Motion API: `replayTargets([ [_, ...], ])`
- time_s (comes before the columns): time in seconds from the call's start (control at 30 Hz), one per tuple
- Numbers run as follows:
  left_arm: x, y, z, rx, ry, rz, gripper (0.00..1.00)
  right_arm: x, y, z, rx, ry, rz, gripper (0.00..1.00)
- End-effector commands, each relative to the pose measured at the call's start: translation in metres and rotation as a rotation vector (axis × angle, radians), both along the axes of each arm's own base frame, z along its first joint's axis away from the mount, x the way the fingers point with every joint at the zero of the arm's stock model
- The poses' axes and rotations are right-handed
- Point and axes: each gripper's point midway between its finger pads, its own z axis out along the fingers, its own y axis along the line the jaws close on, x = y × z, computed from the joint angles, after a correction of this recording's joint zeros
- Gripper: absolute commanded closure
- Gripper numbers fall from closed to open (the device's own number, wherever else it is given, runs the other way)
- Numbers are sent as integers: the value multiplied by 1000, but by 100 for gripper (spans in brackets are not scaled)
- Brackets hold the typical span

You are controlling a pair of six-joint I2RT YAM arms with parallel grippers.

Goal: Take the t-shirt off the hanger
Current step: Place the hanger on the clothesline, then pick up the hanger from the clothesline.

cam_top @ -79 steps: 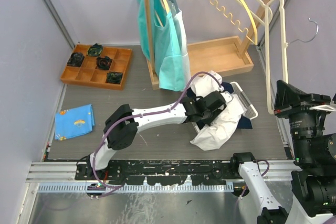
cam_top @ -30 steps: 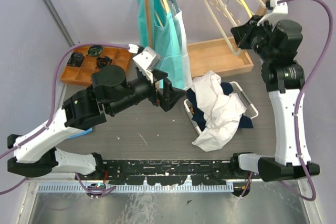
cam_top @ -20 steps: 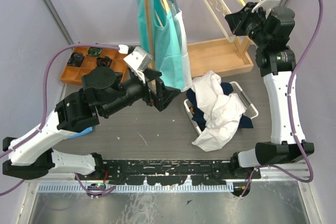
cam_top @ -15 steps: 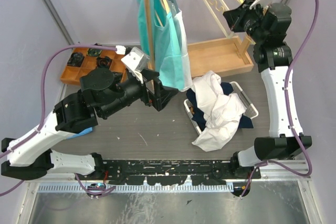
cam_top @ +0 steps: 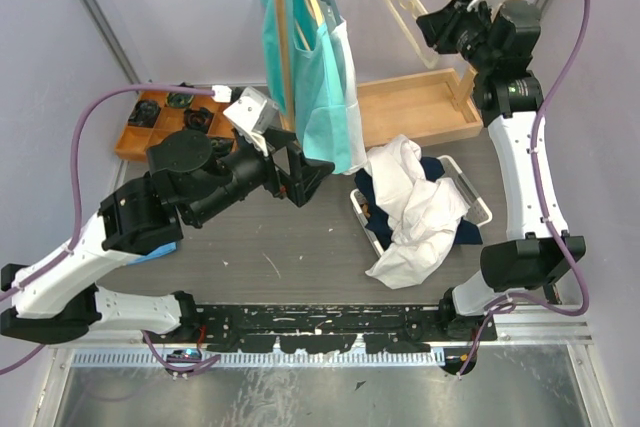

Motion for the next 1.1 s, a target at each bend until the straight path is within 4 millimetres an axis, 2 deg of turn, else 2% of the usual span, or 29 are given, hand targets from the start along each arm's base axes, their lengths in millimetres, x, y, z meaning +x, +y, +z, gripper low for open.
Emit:
replayTargets([
  [0.0, 4, -1, 19, -40, -34, 20, 2, -21, -4, 47, 18, -139, -22, 68],
  [0.1, 6, -2, 21, -39, -39, 24, 2, -30, -13, 57, -4, -164, -71, 54],
  [0.2, 6, -2, 24, -48, -40, 24, 2, -45, -21, 69, -31, -195, -108, 47],
  [0.43, 7, 12, 31, -82, -47, 62, 2, -96, -34, 96, -68, -268, -168, 46],
  [0.47, 9, 16, 33, -92, -51, 81, 2, -108, -34, 102, -65, -286, -167, 47],
  [0.57, 16, 31, 34, -108, -57, 157, 2, -124, -27, 104, -33, -279, -136, 51],
  [0.7, 16, 34, 30, -81, -48, 166, 2, -132, -10, 92, -14, -240, -76, 52],
  [0.8, 14, 32, 27, -72, -25, 150, 2, -135, 11, 90, -29, -241, -48, 52],
  [0.83, 12, 32, 26, -74, -15, 146, 2, -136, 21, 89, -43, -242, -37, 52],
  [0.87, 12, 32, 25, -74, -9, 146, 2, -135, 40, 85, -59, -228, -5, 51],
  [0.9, 12, 32, 24, -75, -3, 145, 2, -135, 44, 88, -70, -233, -13, 51],
  [0.97, 12, 34, 23, -79, 5, 151, 2, -132, 73, 81, -87, -206, 28, 51],
  [1.07, 13, 39, 22, -85, 18, 173, 2, -126, 97, 76, -84, -189, 28, 50],
])
